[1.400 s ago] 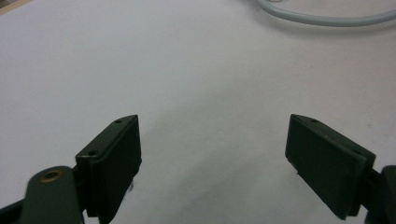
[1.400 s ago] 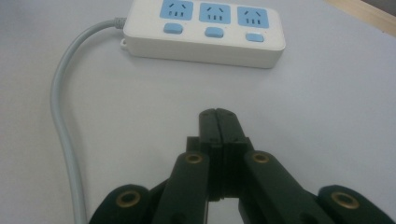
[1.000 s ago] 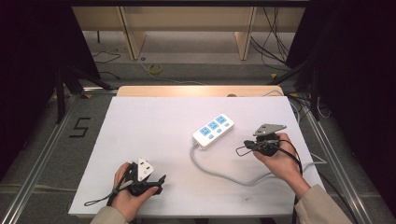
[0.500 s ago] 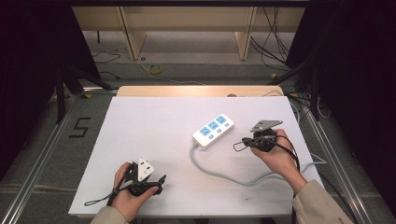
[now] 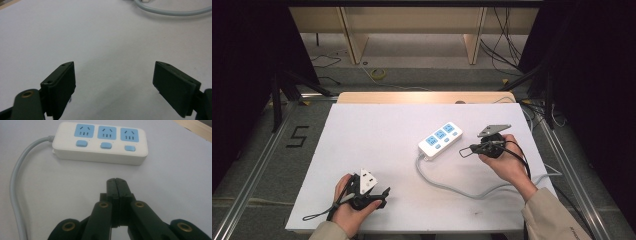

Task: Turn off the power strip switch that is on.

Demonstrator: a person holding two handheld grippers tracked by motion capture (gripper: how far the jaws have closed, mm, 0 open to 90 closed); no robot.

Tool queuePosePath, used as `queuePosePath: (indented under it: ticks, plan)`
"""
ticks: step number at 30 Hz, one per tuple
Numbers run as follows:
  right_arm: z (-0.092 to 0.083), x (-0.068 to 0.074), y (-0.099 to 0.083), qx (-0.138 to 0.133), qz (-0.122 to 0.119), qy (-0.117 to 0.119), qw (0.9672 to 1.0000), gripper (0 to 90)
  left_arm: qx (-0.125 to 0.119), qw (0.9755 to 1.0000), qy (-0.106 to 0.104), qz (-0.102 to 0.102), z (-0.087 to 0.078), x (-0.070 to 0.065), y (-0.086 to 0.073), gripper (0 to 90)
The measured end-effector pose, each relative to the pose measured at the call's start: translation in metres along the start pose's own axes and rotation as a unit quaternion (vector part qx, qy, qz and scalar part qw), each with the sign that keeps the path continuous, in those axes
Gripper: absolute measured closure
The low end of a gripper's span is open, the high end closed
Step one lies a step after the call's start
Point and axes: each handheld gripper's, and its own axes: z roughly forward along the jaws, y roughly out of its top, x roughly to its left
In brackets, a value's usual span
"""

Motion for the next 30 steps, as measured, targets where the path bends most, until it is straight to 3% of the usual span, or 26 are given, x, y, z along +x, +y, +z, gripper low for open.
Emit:
queuePosePath:
  ticks: [30]
  plan:
    - [0.014, -0.006, 0.015, 0.016, 0.004, 0.001, 0.9999, 90.0, -0.003, 1.0, 0.0, 0.001, 0.0, -0.001, 0.0, 18.3]
